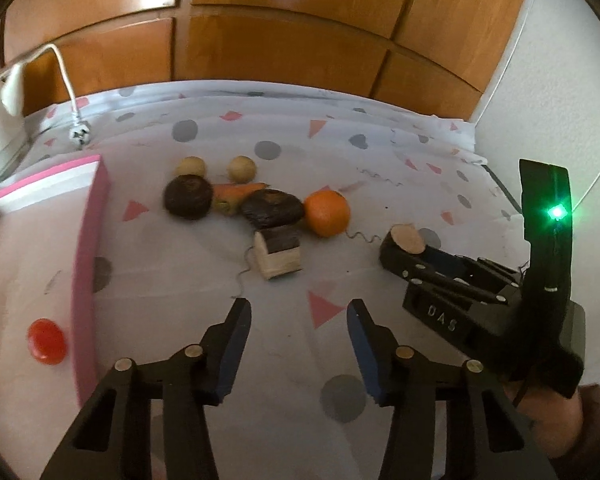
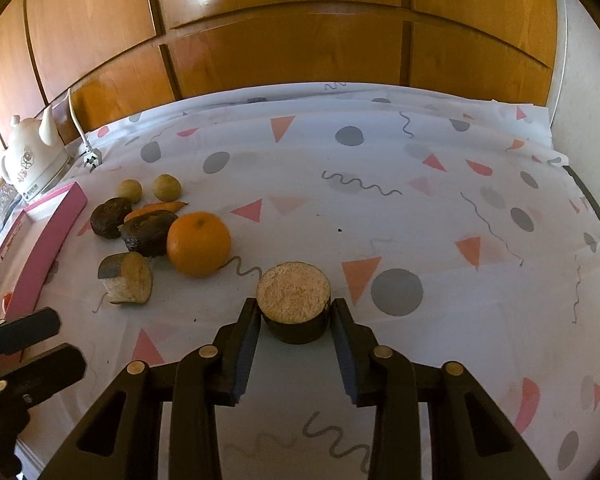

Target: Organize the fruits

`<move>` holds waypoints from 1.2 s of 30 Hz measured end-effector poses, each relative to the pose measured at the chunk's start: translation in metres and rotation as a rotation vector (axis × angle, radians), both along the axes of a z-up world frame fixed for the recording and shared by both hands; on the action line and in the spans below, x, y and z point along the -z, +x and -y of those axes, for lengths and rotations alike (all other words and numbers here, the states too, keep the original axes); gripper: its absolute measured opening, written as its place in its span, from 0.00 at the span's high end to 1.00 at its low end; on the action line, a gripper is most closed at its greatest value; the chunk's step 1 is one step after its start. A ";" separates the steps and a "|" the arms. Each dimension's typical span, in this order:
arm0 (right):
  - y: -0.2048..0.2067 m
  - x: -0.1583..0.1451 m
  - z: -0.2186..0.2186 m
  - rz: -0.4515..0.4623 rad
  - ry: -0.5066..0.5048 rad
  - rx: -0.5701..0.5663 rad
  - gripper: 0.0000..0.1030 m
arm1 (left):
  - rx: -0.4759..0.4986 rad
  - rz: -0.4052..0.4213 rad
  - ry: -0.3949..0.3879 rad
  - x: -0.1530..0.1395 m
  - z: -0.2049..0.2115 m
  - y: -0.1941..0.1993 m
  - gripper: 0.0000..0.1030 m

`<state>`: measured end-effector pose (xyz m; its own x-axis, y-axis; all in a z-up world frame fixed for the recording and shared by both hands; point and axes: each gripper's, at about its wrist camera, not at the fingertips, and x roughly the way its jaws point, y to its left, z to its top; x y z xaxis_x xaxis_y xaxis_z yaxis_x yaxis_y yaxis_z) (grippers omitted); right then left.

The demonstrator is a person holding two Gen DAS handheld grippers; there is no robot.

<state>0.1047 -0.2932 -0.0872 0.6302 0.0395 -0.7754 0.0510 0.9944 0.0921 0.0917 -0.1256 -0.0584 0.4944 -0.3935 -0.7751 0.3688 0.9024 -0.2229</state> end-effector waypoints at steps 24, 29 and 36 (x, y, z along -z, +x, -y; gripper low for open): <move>-0.002 0.005 0.000 -0.004 0.029 0.002 0.62 | -0.132 -0.030 0.050 0.017 0.015 0.049 0.51; -0.002 0.005 0.000 -0.002 0.031 0.001 0.61 | -0.144 -0.038 0.055 0.023 0.015 0.057 0.75; -0.003 0.006 0.000 0.005 0.036 0.002 0.62 | -0.142 0.002 0.056 0.022 0.000 0.035 0.75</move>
